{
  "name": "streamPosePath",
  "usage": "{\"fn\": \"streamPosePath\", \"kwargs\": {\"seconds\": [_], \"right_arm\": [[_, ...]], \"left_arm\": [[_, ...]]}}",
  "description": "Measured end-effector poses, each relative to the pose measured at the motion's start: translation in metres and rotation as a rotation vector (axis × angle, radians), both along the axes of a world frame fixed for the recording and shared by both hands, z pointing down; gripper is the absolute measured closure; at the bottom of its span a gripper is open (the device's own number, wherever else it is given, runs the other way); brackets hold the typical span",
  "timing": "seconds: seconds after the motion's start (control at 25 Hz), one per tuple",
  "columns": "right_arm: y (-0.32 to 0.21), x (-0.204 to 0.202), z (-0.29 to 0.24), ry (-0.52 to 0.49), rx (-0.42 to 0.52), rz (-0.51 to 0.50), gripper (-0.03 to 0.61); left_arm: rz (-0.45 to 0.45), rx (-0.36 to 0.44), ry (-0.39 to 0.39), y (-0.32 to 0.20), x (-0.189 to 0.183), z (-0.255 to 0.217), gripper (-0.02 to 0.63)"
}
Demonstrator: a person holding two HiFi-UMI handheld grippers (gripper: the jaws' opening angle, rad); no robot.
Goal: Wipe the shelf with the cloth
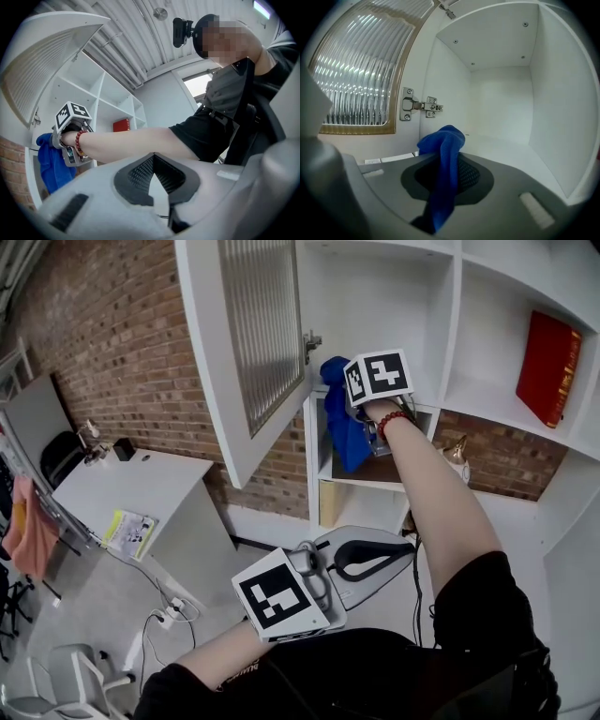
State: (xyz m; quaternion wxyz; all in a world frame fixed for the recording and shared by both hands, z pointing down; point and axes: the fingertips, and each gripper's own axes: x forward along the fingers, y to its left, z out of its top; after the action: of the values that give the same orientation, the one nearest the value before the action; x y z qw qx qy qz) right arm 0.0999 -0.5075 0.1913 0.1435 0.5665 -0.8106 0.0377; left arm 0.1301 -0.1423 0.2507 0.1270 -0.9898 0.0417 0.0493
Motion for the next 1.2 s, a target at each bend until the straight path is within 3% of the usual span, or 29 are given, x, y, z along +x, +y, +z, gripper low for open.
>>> {"fn": "streamPosePath", "kwargs": {"seconds": [0.8,1.2], "right_arm": [[0.032,0.107,0.001,0.000,0.009,0.152,0.520],[0.044,0.133,0.001,0.073,0.067,0.237,0.522]], "left_arm": [[0.126,0.012,0.003,0.026,0.048,-0.009,0.614],[0.054,0.011,0.038,0.054,0.045,-0.005,0.614]]}}
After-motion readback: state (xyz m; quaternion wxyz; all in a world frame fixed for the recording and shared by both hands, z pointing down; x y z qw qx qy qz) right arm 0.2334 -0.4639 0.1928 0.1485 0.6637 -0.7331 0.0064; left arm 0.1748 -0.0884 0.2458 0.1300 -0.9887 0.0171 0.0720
